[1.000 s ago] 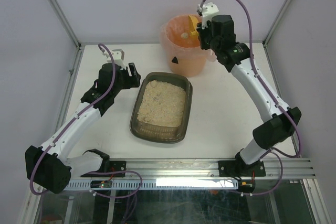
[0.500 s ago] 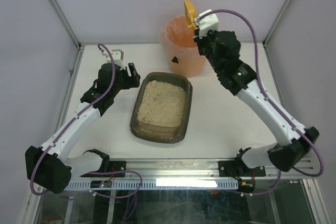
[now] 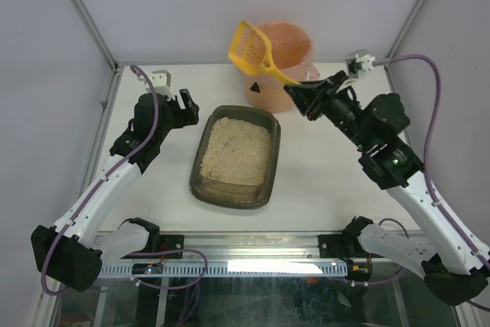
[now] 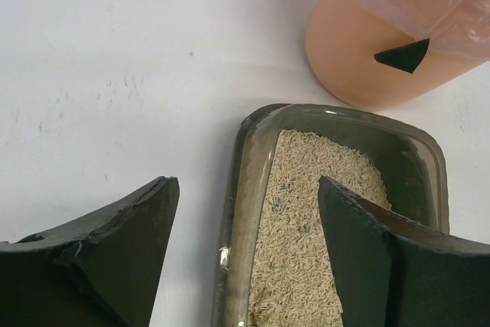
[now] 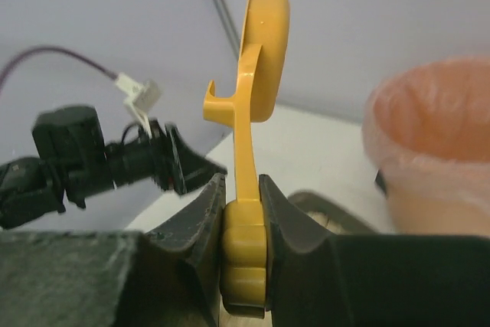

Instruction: Clean the litter box

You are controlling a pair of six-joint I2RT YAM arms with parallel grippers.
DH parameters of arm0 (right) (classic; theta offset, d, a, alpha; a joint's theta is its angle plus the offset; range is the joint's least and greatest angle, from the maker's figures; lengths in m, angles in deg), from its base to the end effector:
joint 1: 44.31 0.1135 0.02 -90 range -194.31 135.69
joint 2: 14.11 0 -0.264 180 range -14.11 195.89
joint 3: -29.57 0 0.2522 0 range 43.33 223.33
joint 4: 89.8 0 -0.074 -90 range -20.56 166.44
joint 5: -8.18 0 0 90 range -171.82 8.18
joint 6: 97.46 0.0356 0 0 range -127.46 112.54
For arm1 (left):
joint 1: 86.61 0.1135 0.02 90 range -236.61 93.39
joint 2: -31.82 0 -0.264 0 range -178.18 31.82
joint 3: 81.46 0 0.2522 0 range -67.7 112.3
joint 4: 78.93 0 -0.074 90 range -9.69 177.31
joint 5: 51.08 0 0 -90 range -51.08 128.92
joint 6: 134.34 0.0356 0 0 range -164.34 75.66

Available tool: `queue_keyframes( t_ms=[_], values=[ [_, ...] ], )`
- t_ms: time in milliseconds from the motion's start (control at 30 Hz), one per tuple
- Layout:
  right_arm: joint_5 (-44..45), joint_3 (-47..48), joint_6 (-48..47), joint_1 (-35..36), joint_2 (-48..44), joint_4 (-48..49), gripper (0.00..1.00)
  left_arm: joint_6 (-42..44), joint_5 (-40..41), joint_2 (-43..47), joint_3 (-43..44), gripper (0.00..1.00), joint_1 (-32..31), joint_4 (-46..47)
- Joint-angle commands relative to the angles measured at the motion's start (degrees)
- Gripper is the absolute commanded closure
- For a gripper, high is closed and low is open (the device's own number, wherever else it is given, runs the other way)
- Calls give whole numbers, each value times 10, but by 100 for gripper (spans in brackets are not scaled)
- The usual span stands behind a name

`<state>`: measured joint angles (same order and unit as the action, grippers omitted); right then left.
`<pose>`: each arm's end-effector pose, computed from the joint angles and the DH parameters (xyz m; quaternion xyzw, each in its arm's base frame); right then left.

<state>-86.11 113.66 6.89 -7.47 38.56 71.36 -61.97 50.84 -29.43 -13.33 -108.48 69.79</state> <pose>0.1441 0.1113 0.4787 -0.1505 0.6072 0.3580 0.6931 0.2278 -0.0835 0.3302 -0.0253 0.8375 -0.0999 0.5366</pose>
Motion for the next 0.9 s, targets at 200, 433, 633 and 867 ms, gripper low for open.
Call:
queue_keyframes(
  t_ms=[200, 433, 633, 867],
  values=[
    [-85, -165, 246, 0, 22, -54, 99, -9, 16, 32, -13, 23, 12, 39],
    [-94, -237, 342, -1, 87, -28, 84, -13, 3, 27, -14, 23, 16, 42],
    [-73, -237, 346, -1, 140, -57, 69, -12, 8, 31, -16, 23, 16, 43],
    [14, -214, 305, -1, 123, -127, 52, -8, 6, 32, -17, 22, 16, 43]
  ],
)
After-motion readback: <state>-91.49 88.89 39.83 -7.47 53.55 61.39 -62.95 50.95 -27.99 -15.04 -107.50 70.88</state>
